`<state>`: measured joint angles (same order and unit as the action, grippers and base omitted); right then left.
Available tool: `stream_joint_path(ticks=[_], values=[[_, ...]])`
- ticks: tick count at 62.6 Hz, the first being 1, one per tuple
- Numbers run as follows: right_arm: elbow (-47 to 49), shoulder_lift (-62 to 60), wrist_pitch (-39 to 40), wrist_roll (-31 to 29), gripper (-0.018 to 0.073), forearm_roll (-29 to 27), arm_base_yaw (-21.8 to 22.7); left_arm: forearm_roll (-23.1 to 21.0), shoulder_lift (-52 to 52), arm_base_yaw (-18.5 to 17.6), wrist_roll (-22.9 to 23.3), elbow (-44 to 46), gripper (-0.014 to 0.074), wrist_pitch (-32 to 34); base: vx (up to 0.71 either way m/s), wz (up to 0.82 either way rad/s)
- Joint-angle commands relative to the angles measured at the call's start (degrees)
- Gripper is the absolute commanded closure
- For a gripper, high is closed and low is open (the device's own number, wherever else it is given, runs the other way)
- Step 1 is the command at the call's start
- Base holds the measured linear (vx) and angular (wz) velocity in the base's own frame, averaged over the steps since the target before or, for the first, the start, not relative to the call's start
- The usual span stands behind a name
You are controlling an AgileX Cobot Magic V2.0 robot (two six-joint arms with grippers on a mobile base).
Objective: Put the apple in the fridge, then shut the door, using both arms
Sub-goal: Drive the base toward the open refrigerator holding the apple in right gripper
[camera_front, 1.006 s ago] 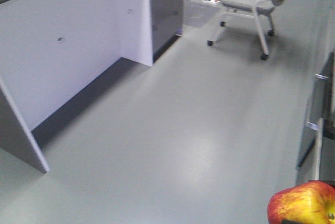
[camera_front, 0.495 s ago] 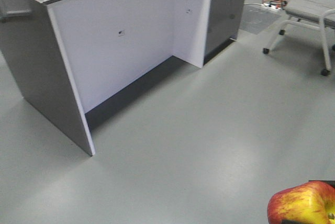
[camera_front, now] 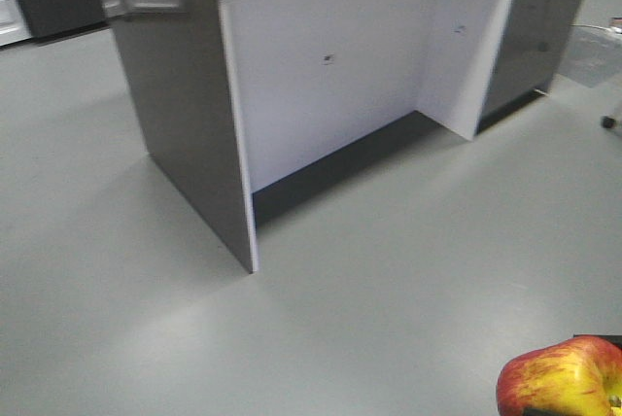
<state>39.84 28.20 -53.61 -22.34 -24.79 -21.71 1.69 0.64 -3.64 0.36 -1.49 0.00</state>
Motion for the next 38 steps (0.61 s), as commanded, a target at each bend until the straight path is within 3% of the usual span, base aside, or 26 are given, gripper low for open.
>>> stream_joint_path(ticks=[1,38], values=[[1.61,0.23,3.52,-0.26,0.0148,-1.36,-0.1,-0.36,0.79,-0.34,0.47,-1.18,0.0603,4.46,-0.02,0.48],[1.61,0.23,3.46,-0.26,0.0148,-1.36,-0.1,-0.36,0.79,-0.34,0.47,-1.18,0.0603,4.46,-0.03,0.5]])
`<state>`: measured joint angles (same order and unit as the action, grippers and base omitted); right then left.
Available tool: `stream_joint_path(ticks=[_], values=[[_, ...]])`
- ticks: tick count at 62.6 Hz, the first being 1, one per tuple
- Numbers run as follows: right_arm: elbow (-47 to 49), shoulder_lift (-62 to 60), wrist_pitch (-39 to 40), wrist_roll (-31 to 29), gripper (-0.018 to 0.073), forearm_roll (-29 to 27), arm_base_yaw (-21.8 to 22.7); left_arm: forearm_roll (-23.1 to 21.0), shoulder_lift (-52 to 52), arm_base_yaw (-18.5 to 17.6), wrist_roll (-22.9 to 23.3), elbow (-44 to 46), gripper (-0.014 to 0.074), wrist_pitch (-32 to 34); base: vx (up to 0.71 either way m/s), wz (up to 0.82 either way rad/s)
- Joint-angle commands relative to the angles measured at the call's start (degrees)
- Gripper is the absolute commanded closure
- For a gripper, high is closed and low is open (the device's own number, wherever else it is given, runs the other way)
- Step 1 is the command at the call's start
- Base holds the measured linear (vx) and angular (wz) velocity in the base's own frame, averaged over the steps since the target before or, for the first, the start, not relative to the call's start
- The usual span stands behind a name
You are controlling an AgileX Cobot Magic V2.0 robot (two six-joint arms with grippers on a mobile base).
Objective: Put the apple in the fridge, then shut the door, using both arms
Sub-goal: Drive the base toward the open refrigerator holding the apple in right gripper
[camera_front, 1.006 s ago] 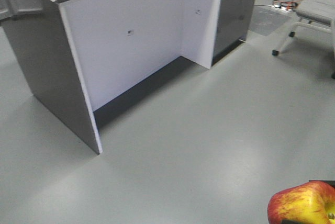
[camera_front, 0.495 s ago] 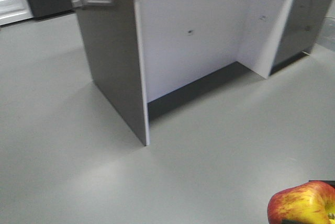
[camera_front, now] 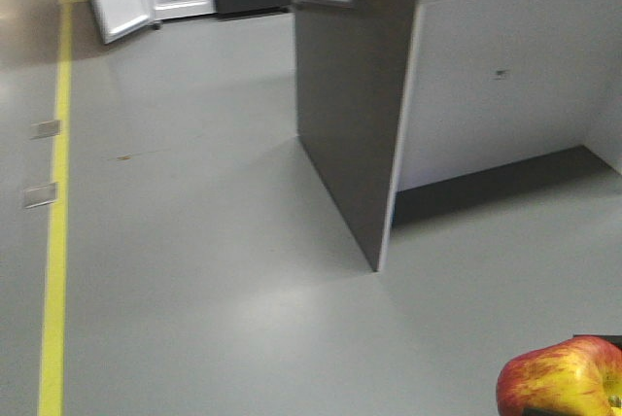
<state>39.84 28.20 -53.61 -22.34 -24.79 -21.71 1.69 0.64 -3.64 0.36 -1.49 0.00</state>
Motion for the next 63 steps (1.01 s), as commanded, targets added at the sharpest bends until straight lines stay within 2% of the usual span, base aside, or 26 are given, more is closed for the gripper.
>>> stream_joint_path(ticks=[1,63], values=[[1.61,0.23,3.44,-0.26,0.0148,-1.36,-0.1,-0.36,0.79,-0.34,0.47,-1.18,0.0603,4.46,-0.03,0.51],[1.61,0.23,3.52,-0.26,0.0148,-1.36,-0.1,-0.36,0.79,-0.34,0.47,-1.18,0.0603,4.46,0.04,0.32]])
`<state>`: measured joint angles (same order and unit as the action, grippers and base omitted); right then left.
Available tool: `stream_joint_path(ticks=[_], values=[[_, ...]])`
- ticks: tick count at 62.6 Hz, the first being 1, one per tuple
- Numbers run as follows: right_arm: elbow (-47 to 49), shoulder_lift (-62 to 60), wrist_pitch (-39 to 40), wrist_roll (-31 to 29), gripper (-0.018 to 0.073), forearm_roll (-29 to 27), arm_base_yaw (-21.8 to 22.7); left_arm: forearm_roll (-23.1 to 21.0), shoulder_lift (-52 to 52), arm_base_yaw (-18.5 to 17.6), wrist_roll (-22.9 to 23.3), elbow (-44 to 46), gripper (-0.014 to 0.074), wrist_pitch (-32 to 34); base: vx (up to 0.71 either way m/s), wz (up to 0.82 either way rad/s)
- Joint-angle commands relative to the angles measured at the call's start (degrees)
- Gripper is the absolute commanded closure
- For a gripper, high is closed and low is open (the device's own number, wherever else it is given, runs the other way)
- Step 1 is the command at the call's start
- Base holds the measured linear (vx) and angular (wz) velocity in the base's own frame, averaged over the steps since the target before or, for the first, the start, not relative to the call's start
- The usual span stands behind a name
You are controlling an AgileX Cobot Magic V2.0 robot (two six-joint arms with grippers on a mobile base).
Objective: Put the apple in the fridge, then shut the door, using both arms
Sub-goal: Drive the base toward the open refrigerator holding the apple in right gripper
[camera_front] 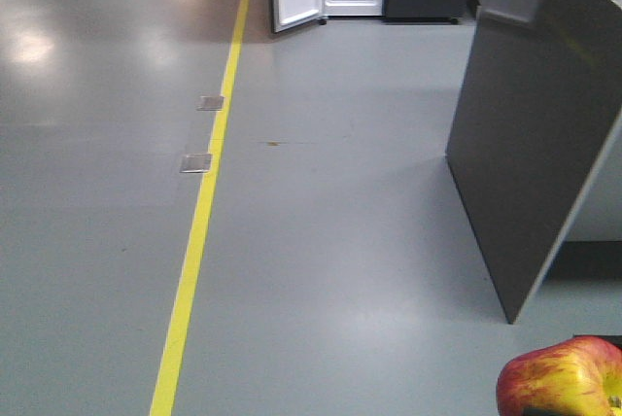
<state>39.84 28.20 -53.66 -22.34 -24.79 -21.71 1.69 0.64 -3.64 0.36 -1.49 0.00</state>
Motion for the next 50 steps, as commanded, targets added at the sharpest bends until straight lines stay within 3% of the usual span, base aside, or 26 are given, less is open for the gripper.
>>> stream_joint_path(ticks=[1,50], values=[[1.61,0.23,3.57,-0.26,0.0148,-1.36,-0.1,-0.36,0.79,-0.34,0.47,-1.18,0.0603,4.46,0.1,0.3],[1.61,0.23,3.57,-0.26,0.0148,-1.36,-0.1,-0.36,0.79,-0.34,0.47,-1.18,0.0603,4.46,0.13,0.12]])
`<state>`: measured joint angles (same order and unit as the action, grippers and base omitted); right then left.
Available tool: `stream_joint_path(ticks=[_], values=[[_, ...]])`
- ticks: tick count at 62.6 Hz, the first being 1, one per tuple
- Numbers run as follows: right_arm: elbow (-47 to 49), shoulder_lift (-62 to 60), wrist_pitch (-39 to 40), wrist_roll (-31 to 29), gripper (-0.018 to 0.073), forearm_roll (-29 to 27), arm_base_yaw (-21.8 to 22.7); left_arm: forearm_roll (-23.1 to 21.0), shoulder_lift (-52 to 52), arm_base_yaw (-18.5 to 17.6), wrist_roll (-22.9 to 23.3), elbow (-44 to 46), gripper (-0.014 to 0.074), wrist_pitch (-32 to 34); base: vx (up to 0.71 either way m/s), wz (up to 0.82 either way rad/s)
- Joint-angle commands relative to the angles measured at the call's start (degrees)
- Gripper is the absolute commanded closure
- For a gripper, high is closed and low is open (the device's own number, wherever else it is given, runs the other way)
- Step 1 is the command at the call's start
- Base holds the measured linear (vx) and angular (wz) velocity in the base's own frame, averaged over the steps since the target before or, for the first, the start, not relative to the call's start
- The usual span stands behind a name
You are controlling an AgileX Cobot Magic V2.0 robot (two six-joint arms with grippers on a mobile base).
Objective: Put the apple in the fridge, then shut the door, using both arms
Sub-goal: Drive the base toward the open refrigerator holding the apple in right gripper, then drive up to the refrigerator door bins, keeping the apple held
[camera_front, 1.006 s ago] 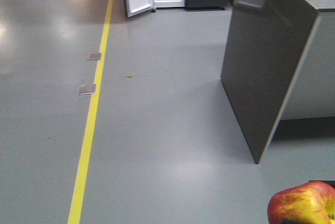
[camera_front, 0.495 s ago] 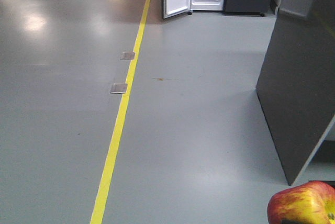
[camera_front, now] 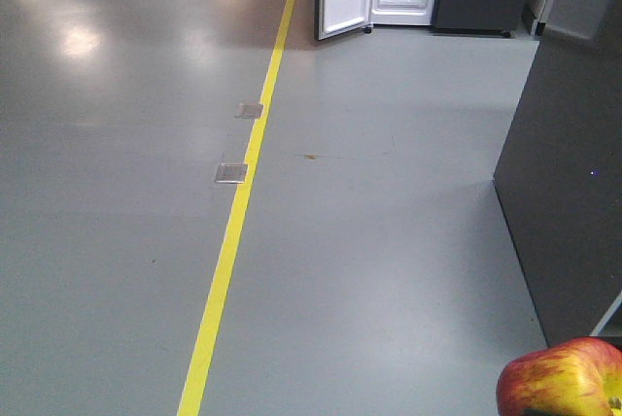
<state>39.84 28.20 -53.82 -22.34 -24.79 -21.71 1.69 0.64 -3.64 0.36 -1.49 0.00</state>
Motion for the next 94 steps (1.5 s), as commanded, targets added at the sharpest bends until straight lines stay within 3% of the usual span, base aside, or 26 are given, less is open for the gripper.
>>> stream_joint_path(ticks=[1,94], values=[[1.61,0.23,3.72,-0.26,0.0148,-1.36,-0.1,-0.36,0.79,-0.34,0.47,-1.18,0.0603,4.46,0.17,0.0],[1.61,0.23,3.72,-0.26,0.0148,-1.36,-0.1,-0.36,0.79,-0.34,0.47,-1.18,0.0603,4.46,0.23,-0.03]])
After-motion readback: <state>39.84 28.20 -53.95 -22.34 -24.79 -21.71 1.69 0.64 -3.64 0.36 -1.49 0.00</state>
